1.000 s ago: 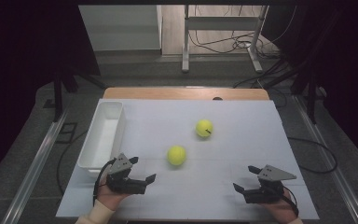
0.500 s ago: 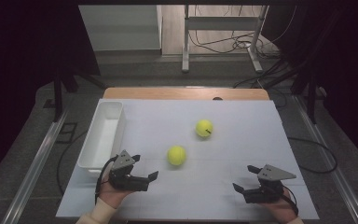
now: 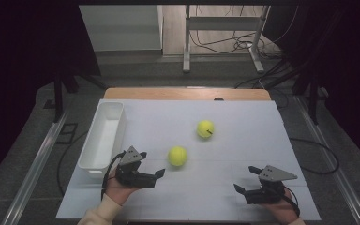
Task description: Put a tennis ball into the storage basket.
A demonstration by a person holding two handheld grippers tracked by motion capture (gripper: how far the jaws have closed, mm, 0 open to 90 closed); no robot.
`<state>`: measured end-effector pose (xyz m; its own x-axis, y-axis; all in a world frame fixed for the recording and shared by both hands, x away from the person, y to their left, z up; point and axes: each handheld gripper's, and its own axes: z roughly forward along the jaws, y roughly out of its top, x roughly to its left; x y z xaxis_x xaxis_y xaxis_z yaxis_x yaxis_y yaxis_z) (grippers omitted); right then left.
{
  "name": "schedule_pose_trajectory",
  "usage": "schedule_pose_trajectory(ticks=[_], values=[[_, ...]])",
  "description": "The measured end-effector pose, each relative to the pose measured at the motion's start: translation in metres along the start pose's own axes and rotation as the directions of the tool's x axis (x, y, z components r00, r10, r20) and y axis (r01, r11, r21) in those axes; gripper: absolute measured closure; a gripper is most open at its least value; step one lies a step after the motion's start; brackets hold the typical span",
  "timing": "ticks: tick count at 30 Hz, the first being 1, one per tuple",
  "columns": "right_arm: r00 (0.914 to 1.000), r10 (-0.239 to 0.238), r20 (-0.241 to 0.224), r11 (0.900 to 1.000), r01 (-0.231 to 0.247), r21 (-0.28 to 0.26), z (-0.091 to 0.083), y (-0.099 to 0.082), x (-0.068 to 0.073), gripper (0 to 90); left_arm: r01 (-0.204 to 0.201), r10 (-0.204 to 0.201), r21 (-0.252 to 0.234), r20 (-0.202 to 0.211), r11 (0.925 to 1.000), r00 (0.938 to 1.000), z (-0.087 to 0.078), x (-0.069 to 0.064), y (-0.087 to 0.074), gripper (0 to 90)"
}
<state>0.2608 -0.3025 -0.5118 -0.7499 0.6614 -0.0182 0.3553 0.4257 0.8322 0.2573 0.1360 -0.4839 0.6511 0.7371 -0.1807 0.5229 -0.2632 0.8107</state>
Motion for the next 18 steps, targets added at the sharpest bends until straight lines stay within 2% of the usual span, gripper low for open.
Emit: schedule_pose_trajectory(ticks=[18], values=[[0.9999,-0.011,0.009,0.9999,0.011,0.009,0.000,0.000,0.000,11.1,0.003,-0.004,0.058,0.019,0.9983,0.9998,0.024,0.002,0.014,6.1]])
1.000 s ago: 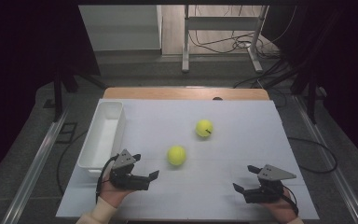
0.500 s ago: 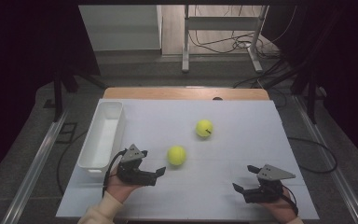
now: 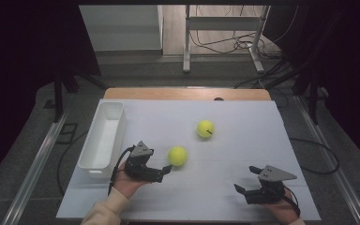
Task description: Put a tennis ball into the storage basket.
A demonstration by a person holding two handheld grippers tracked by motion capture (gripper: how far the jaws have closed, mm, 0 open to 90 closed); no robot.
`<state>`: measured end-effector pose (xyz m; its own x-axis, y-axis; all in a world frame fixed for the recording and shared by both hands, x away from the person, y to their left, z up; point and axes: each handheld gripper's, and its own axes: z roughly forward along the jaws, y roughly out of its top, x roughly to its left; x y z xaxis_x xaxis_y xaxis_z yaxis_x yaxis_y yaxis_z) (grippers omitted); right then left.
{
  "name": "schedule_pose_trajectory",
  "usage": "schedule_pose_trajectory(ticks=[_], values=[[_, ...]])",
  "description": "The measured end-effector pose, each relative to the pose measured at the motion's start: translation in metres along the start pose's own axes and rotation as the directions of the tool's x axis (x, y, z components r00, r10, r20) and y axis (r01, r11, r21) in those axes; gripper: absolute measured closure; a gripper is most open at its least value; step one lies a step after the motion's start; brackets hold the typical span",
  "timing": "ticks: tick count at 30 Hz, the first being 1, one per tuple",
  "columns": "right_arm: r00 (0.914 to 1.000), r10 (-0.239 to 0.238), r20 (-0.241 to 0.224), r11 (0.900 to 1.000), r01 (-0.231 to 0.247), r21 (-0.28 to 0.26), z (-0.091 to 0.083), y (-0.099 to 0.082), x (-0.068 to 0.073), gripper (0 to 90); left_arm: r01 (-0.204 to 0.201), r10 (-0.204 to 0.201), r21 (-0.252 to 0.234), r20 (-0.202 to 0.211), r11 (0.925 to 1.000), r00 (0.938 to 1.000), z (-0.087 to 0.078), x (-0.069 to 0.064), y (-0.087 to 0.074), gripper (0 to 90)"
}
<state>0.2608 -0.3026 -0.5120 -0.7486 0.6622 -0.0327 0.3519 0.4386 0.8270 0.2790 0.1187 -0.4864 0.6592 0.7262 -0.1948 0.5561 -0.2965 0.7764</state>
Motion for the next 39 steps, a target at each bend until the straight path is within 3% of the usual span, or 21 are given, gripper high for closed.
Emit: schedule_pose_trajectory(ticks=[39], values=[[0.9998,-0.019,0.010,0.9995,0.019,0.025,0.001,-0.001,0.000,11.1,-0.035,0.035,0.092,0.001,0.9952,0.9994,0.048,0.002,0.022,5.8]])
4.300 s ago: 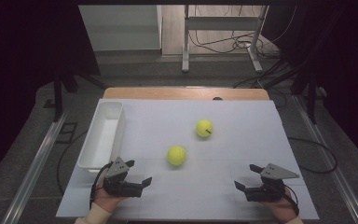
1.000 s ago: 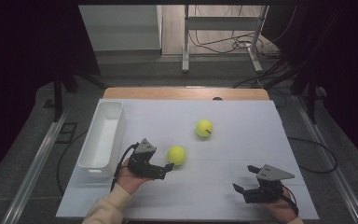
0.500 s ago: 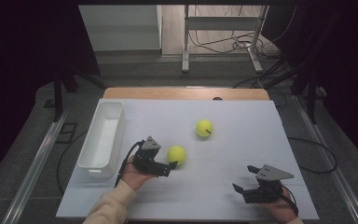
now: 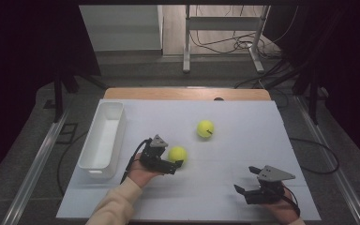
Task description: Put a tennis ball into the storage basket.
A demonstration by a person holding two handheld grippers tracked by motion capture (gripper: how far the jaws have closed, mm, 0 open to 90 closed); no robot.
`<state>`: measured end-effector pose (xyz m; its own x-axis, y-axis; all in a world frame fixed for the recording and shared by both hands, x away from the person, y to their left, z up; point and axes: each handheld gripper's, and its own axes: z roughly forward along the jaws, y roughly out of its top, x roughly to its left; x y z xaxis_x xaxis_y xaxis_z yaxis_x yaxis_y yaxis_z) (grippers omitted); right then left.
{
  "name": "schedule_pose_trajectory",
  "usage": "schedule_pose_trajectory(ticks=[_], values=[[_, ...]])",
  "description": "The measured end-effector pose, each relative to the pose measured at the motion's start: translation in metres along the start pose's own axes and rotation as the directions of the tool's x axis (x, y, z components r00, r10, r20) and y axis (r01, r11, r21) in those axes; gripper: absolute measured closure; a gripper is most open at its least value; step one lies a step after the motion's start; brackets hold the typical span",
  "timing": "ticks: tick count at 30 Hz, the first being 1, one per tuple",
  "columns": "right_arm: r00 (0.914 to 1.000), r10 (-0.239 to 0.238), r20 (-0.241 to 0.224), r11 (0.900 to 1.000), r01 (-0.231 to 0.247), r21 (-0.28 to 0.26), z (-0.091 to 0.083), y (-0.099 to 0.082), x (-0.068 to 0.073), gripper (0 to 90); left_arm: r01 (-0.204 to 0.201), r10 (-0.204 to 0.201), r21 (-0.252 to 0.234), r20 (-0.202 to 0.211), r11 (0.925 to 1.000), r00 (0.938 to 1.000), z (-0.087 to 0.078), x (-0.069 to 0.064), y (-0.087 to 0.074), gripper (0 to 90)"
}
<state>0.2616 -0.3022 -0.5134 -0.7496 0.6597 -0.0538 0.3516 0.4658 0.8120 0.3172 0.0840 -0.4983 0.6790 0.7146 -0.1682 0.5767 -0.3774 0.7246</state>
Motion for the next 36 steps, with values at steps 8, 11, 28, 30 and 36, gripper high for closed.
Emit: schedule_pose_trajectory(ticks=[8,11,28,30,36], values=[[1.0000,-0.002,-0.003,1.0000,0.002,0.004,0.001,0.000,0.000,11.1,0.000,0.000,0.019,0.000,0.9998,1.0000,0.009,0.001,0.003,6.0],[1.0000,-0.003,-0.003,1.0000,0.003,0.004,0.001,0.000,0.000,11.1,-0.002,0.002,0.028,0.002,0.9996,1.0000,0.013,0.001,0.003,6.1],[0.9999,-0.003,-0.015,1.0000,0.003,0.004,0.002,-0.001,0.000,11.1,-0.017,0.016,0.088,0.006,0.9960,0.9998,0.034,0.002,0.007,7.5],[0.9999,-0.005,-0.016,1.0000,0.005,0.007,0.002,-0.001,0.000,11.1,-0.011,0.011,0.085,0.008,0.9963,0.9999,0.035,0.003,0.007,8.8],[0.9999,-0.008,-0.015,0.9999,0.008,0.010,0.002,-0.001,0.000,11.1,-0.013,0.012,0.093,0.015,0.9955,0.9998,0.036,0.004,0.006,15.1]])
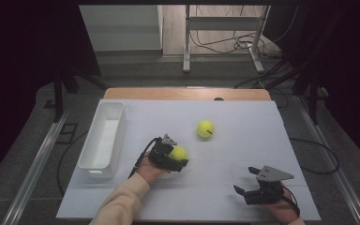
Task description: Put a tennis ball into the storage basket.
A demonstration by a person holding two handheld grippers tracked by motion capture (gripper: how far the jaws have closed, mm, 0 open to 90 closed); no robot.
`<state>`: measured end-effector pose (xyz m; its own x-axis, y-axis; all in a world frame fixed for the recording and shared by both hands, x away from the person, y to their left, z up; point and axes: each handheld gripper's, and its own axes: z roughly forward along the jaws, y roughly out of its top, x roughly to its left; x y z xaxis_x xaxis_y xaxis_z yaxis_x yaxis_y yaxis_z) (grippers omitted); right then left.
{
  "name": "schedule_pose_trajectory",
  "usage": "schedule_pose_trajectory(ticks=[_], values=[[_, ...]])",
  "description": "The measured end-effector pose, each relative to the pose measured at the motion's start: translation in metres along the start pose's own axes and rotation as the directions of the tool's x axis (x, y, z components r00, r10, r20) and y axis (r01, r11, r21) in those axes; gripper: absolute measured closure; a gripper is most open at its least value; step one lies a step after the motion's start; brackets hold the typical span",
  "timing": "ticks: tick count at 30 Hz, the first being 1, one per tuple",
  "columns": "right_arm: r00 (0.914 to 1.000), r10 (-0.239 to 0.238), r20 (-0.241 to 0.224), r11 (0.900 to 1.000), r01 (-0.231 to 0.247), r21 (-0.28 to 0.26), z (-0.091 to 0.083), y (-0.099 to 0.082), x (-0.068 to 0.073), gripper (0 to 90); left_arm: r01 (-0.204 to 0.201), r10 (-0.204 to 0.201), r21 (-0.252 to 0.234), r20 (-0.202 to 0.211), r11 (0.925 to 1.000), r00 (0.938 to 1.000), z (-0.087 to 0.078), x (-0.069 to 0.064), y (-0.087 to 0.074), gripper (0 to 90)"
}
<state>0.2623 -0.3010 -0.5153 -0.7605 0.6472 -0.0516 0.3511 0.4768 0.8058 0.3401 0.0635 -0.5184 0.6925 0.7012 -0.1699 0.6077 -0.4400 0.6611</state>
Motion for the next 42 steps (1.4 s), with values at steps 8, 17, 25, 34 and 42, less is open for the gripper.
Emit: schedule_pose_trajectory(ticks=[8,17,25,34,42], values=[[1.0000,0.002,0.001,1.0000,-0.002,-0.001,0.000,0.000,0.000,11.1,-0.020,0.020,-0.003,-0.014,0.9998,0.9997,-0.002,-0.001,-0.001,25.3],[1.0000,0.002,0.003,1.0000,-0.002,-0.004,0.000,0.000,0.000,11.1,-0.027,0.027,-0.018,-0.012,0.9995,0.9996,-0.007,-0.001,-0.001,25.6],[1.0000,0.001,0.000,1.0000,-0.001,-0.005,0.000,0.000,0.000,11.1,-0.019,0.018,-0.048,-0.010,0.9987,0.9998,-0.014,0.000,-0.001,25.6],[1.0000,0.001,0.003,1.0000,-0.001,-0.007,0.000,0.000,0.000,11.1,-0.006,0.006,-0.089,0.000,0.9960,1.0000,-0.026,0.000,-0.001,25.7],[1.0000,0.000,0.009,1.0000,0.000,-0.009,0.000,0.000,-0.001,11.1,0.010,-0.009,-0.132,0.007,0.9913,0.9999,-0.037,0.003,-0.002,25.6]])
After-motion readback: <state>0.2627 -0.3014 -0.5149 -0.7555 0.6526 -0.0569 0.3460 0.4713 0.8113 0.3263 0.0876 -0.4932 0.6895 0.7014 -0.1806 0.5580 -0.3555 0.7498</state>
